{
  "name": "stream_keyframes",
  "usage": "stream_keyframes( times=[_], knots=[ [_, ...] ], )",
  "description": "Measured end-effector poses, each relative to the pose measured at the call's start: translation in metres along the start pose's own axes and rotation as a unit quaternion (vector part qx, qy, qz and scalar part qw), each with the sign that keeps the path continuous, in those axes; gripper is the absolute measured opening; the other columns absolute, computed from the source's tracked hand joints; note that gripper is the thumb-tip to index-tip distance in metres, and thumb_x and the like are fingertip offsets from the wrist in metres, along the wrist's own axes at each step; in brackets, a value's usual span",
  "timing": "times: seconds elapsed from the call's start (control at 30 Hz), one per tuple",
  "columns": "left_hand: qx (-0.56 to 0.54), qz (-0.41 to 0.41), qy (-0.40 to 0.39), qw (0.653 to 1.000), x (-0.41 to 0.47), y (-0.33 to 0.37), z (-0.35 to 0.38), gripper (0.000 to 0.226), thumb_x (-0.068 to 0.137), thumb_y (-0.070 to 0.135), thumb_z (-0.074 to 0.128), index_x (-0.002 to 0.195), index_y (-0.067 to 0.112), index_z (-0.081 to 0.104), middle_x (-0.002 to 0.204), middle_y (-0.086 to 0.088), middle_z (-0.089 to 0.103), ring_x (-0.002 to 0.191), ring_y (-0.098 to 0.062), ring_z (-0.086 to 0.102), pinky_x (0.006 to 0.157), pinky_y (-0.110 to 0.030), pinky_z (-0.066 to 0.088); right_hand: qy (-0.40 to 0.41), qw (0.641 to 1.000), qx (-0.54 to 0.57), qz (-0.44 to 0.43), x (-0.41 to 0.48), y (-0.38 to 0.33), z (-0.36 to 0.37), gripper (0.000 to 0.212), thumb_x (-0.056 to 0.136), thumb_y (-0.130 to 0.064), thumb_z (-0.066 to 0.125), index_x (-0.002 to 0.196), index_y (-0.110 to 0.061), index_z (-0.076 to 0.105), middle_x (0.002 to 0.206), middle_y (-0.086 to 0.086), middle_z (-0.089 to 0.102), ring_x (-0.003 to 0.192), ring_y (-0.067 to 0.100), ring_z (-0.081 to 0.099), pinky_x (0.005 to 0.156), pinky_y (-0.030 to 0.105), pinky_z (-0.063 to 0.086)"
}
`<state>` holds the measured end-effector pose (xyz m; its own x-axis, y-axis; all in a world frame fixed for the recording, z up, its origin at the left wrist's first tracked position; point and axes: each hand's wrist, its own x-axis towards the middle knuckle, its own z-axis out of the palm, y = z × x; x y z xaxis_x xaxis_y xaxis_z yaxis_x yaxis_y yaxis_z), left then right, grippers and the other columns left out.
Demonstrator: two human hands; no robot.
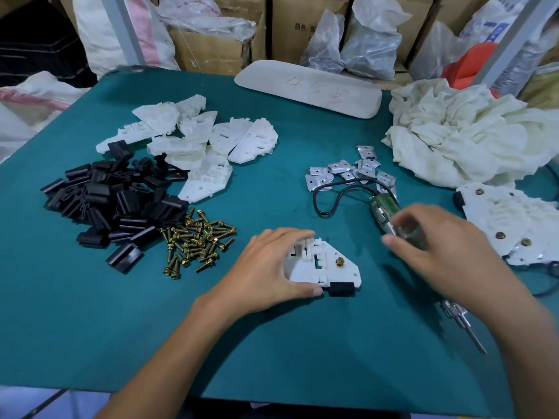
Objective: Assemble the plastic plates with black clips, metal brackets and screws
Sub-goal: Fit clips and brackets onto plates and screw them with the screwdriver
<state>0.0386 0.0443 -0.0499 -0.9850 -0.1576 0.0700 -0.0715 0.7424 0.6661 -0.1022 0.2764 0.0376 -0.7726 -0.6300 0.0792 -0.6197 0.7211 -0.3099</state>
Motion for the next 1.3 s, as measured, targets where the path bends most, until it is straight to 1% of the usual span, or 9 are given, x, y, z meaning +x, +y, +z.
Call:
stream_keyframes(
  times=[0.1,0.2,0.33,0.5,0.63,0.77,0.9,1.03,1.3],
  knots=[
    [-0.016,-0.008,0.011,1.000,-0.001,0.001,0.001,0.085,0.069,0.066,0.079,0.143,0.045,0.043,0.142,0.026,0.043,0.114,0.014,0.026,0.101,-0.020,0.021,-0.115,0.980,-0.090,0.137,-0.003,0.023,0.004,0.067,0.085,-0.065,0.064,0.138,-0.032,0.041,0.120,-0.002,0.060,0.101,0.022,0.062,0.080,0.036,0.044],
    [-0.016,-0.012,0.014,1.000,-0.001,0.002,0.001,0.083,0.068,0.066,0.079,0.141,0.045,0.045,0.141,0.026,0.045,0.120,0.008,0.032,0.101,-0.021,0.024,-0.118,0.973,-0.051,0.193,0.001,0.033,0.020,0.064,0.084,-0.056,0.073,0.132,-0.026,0.044,0.091,-0.003,0.064,0.077,0.017,0.060,0.065,0.035,0.039],
    [-0.016,-0.014,0.014,1.000,-0.002,0.002,0.002,0.082,0.068,0.068,0.079,0.140,0.044,0.047,0.139,0.026,0.046,0.122,0.004,0.035,0.105,-0.022,0.027,-0.112,0.926,0.252,0.259,0.002,0.044,0.017,0.035,0.077,-0.030,0.083,0.103,-0.013,0.068,0.085,0.005,0.072,0.068,0.021,0.067,0.059,0.029,0.049],
    [-0.024,-0.019,0.015,0.999,-0.002,0.003,0.001,0.081,0.067,0.068,0.079,0.139,0.043,0.049,0.137,0.028,0.046,0.120,0.006,0.035,0.103,-0.022,0.028,-0.107,0.581,0.754,0.288,-0.013,0.040,0.015,0.039,0.075,-0.021,0.063,0.108,0.000,0.061,0.080,0.008,0.056,0.062,0.015,0.055,0.050,0.025,0.054],
    [-0.025,-0.024,0.016,0.999,-0.002,0.005,0.000,0.083,0.067,0.067,0.080,0.140,0.041,0.049,0.138,0.025,0.048,0.122,0.003,0.036,0.107,-0.024,0.030,0.020,0.436,0.874,0.212,-0.022,0.039,0.000,0.071,0.069,-0.024,0.089,0.128,-0.004,0.054,0.117,0.009,0.063,0.087,0.014,0.068,0.062,0.017,0.058],
    [-0.017,-0.020,0.015,1.000,-0.002,0.006,0.000,0.084,0.067,0.067,0.080,0.141,0.040,0.049,0.138,0.024,0.048,0.120,0.002,0.037,0.106,-0.026,0.031,0.113,0.465,0.854,0.202,-0.023,0.053,-0.013,0.083,0.092,-0.072,0.054,0.156,-0.020,0.038,0.137,-0.003,0.060,0.094,0.011,0.069,0.072,0.028,0.060],
    [-0.020,-0.018,0.016,0.999,-0.002,0.005,0.000,0.085,0.067,0.068,0.080,0.141,0.041,0.049,0.138,0.024,0.048,0.118,0.006,0.035,0.106,-0.026,0.030,0.156,0.522,0.822,0.165,-0.013,0.024,-0.009,0.050,0.096,-0.068,0.049,0.108,-0.020,0.060,0.095,-0.004,0.069,0.081,0.013,0.071,0.065,0.028,0.059],
    [-0.017,-0.021,0.012,1.000,-0.001,0.005,0.000,0.092,0.065,0.071,0.079,0.145,0.038,0.046,0.138,0.023,0.048,0.118,0.004,0.035,0.101,-0.023,0.028,0.180,0.552,0.805,0.124,0.002,-0.011,-0.004,0.040,0.099,-0.062,0.048,0.105,-0.023,0.052,0.121,0.007,0.075,0.111,0.037,0.072,0.081,0.045,0.062],
    [-0.005,-0.028,0.006,1.000,-0.001,0.003,0.001,0.094,0.065,0.074,0.075,0.146,0.041,0.044,0.131,0.030,0.042,0.118,0.004,0.035,0.100,-0.024,0.030,0.232,0.632,0.736,0.068,0.039,-0.050,0.004,0.044,0.077,-0.053,0.080,0.088,-0.018,0.056,0.064,0.002,0.056,0.050,0.018,0.050,0.052,0.030,0.047]
  ],
)
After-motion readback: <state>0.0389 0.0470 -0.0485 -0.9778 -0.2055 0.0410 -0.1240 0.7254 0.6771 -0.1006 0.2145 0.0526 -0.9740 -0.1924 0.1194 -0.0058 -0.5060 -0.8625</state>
